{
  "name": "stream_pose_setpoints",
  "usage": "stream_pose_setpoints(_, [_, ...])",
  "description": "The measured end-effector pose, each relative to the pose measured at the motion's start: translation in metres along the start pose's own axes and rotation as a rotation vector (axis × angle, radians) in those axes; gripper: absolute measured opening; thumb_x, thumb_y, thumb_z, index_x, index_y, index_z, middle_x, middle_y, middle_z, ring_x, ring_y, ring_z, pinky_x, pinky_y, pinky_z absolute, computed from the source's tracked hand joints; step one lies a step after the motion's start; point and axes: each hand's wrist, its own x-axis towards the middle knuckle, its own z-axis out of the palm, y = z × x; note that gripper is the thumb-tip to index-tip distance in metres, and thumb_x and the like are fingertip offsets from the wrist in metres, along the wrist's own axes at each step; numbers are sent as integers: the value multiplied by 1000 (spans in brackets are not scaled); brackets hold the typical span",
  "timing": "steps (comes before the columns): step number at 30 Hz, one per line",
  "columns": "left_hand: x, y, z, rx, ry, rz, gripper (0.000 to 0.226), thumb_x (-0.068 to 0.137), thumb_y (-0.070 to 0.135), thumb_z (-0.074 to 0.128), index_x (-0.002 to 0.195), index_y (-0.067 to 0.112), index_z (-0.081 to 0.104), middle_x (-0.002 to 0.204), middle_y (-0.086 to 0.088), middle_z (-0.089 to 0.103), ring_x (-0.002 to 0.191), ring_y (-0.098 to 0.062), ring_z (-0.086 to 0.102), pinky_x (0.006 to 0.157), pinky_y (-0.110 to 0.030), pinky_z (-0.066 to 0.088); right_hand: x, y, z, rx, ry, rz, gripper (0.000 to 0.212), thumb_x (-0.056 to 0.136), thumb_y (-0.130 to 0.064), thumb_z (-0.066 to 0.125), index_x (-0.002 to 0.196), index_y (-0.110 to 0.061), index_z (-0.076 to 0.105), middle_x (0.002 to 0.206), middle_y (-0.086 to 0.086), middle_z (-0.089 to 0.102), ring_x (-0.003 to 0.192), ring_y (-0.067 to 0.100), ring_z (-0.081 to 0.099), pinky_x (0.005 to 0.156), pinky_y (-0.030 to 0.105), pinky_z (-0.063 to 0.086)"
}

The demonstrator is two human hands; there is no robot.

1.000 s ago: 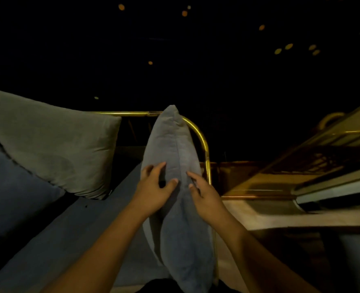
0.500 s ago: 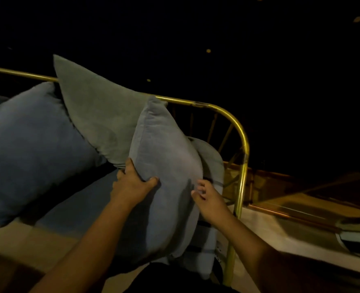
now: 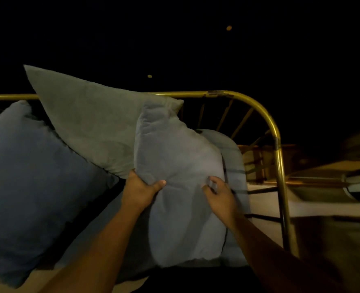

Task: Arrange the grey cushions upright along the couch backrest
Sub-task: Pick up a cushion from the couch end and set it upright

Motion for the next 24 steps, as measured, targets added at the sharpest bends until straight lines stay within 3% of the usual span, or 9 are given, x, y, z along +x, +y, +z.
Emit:
stream_pose_setpoints(2, [20,-18,-19,32,-20,-45,86,63,33,85,133,7,43,134,-18,54,118,-37,54,93,-41,46,1,-6,18,-9,26,17,54,90,-42,56,138,-20,45,145,11,43,126,31,47,106,39,40])
stream_pose_setpoints(5, [45,-40,-34,57,-37,-78,81,66,26,83,135,5,45,138,-19,51,121,-38,52,96,-41,44,11,-8,33,19,49,28,59,86,-44,60,137,-17,46,142,11,45,127,31,46,107,45,40])
stream_pose_setpoints(9, [65,-58,-37,-2,-53,-73,81,70,14,81,138,6,39,142,-18,46,127,-38,46,98,-41,40,39,16,31,146,112,65,70,72,-67,59,129,-29,45,136,6,49,120,28,51,98,51,47])
stream_pose_setpoints(11, [70,-67,-37,-43,-19,-60,76,73,12,78,138,7,38,141,-18,47,126,-37,46,94,-39,41,54,37,25,255,161,141,92,59,-84,57,136,-37,37,144,7,44,125,31,48,99,55,46])
stream_pose_setpoints(13, [74,-80,-33,-49,23,-12,71,77,17,74,139,10,38,141,-18,47,127,-36,46,97,-42,41,62,47,18,371,189,173,103,57,-84,60,143,-37,28,151,5,37,132,30,43,103,53,44])
stream_pose_setpoints(17, [76,-111,-15,5,70,-22,73,82,53,58,144,28,28,146,-11,43,132,-36,41,107,-53,36,75,53,11,651,195,214,77,81,-65,52,145,-30,31,143,-1,46,123,21,50,85,31,49])
stream_pose_setpoints(20, [71,-100,-7,-135,66,-65,65,85,56,51,143,38,28,149,1,40,135,-26,39,109,-49,34,81,65,10,754,33,416,87,72,-84,40,143,-34,35,143,-7,45,124,23,47,87,39,43])
stream_pose_setpoints(22, [70,-94,-5,-252,95,-105,58,89,52,45,143,39,28,149,1,39,133,-24,39,110,-48,32,81,68,3,766,-53,475,84,75,-83,30,141,-33,38,144,-6,46,129,26,44,94,41,39])
stream_pose_setpoints(24, [64,-90,-2,-261,165,-125,63,87,59,38,144,35,26,150,-4,38,134,-27,38,111,-49,29,79,66,-6,734,-89,486,80,79,-79,28,142,-30,38,147,1,44,133,29,41,91,38,40])
